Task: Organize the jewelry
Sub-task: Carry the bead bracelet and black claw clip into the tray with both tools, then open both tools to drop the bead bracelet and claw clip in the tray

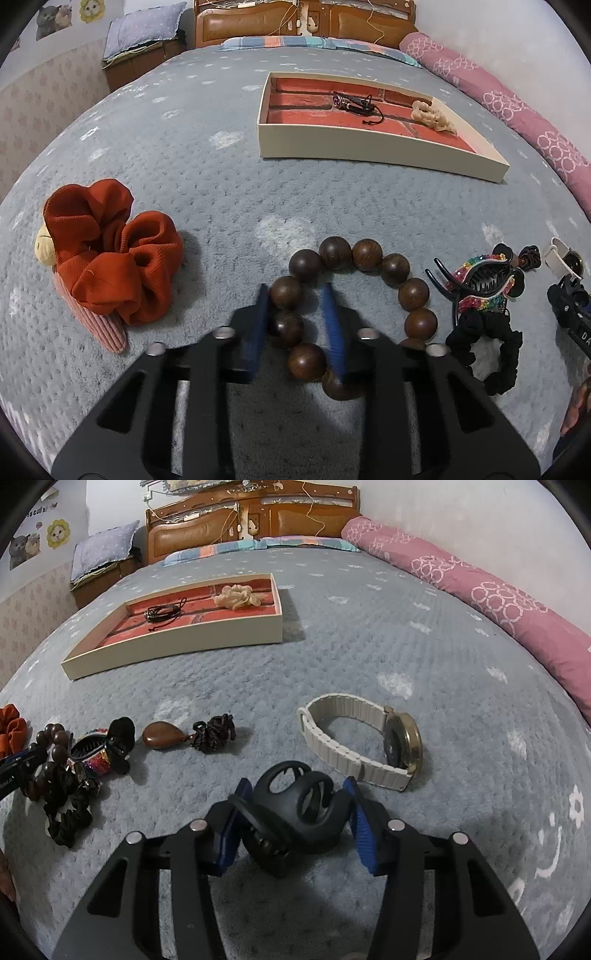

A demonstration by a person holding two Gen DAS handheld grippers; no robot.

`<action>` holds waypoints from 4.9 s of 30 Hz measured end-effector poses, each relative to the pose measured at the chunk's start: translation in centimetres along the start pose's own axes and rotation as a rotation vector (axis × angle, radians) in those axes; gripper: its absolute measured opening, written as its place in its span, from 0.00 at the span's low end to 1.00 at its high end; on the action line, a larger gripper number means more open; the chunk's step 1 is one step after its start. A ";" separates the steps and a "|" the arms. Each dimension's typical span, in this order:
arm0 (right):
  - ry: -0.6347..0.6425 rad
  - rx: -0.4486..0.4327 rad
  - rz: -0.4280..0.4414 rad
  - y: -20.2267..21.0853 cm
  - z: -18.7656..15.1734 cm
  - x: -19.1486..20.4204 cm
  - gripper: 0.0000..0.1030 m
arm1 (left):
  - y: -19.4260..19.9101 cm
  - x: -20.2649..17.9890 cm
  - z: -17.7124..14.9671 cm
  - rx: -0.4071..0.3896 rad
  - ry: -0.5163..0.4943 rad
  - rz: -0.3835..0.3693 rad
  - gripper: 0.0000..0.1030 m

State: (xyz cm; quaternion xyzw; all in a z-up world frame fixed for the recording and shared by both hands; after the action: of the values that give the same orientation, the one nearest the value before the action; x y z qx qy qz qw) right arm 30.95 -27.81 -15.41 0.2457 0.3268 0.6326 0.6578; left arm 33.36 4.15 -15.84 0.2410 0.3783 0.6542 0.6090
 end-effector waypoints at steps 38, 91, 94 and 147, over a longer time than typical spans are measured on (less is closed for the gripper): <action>-0.001 -0.028 0.066 0.2 0.6 0.4 0.48 | 4.2 -1.5 1.4 -0.111 -0.007 -0.098 0.17; 0.099 -0.121 0.143 -12.8 25.2 4.0 0.48 | -8.6 -9.1 24.3 -0.146 -0.114 -0.026 0.17; 0.104 -0.096 0.147 -14.7 25.6 4.4 0.48 | -10.6 -8.1 25.4 -0.136 -0.117 0.009 0.17; 0.082 -0.199 -0.001 4.2 13.7 -6.1 0.94 | 9.5 -4.6 8.6 -0.226 -0.037 -0.034 0.95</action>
State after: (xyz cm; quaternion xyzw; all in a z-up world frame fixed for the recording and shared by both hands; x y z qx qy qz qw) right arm 38.37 -32.29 -2.51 0.1530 0.2892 0.6709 0.6655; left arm 34.85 1.69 -2.52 0.1765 0.2946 0.6777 0.6502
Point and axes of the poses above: each gripper's, at about its wrist camera, not at the fingertips, and y roughly against the way its jaws point, x to its left, z to its top, the point moved 10 cm from there along -y, roughly the way its jaws point, and after that the axes turned 10 degrees about y, right-handed, at the moved point
